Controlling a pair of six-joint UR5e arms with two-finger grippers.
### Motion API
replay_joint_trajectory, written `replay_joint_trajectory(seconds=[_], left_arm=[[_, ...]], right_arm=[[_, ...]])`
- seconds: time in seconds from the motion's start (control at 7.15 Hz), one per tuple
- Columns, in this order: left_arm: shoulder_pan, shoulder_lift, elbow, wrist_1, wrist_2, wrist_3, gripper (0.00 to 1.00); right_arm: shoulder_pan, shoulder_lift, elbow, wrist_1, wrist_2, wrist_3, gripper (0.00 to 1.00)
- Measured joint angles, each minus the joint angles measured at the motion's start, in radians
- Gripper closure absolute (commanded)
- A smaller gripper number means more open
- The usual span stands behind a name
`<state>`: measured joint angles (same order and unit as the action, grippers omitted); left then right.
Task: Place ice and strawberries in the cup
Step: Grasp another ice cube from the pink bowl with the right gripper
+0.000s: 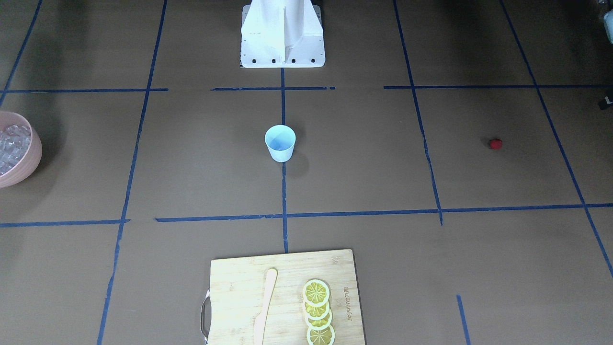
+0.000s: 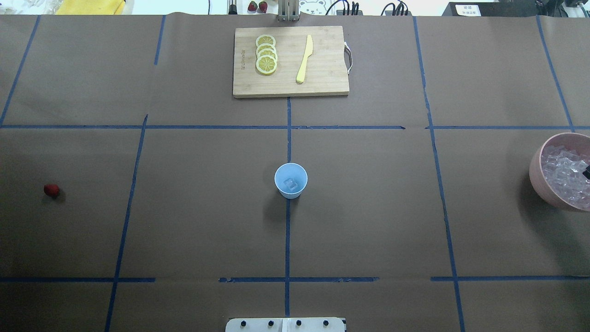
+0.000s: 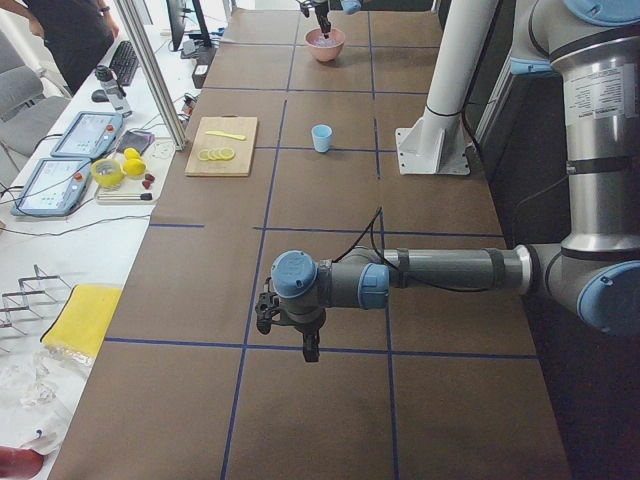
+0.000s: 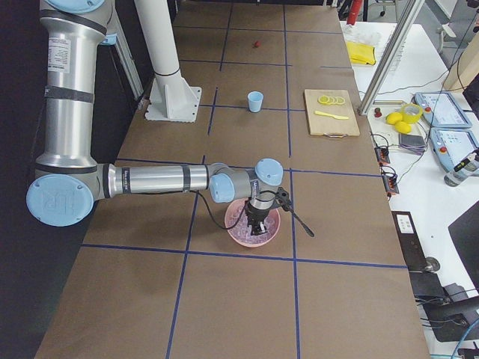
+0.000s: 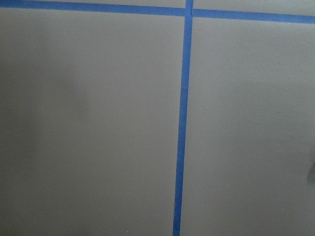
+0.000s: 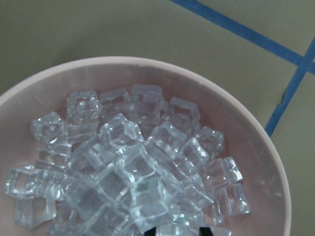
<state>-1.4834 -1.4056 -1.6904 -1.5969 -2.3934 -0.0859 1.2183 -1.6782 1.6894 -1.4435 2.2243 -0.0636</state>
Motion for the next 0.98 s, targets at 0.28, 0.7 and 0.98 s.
replay_joint_trajectory(seconds=[0.28,0.7,0.98], left_arm=[[0.000,0.000,0.000,0.000,-0.009,-0.001,0.00],[0.000,0.000,0.000,0.000,-0.017,-0.001,0.00],[0.000,0.000,0.000,0.000,-0.026,-0.003,0.00]], right_arm=[[0.001,-0.001,0.006,0.001,0.000,-0.001,1.00],[0.021,-0.021,0.081,-0.002,0.002,0.000,1.00],[0.047,-0.064,0.200,-0.026,0.006,0.033,1.00]])
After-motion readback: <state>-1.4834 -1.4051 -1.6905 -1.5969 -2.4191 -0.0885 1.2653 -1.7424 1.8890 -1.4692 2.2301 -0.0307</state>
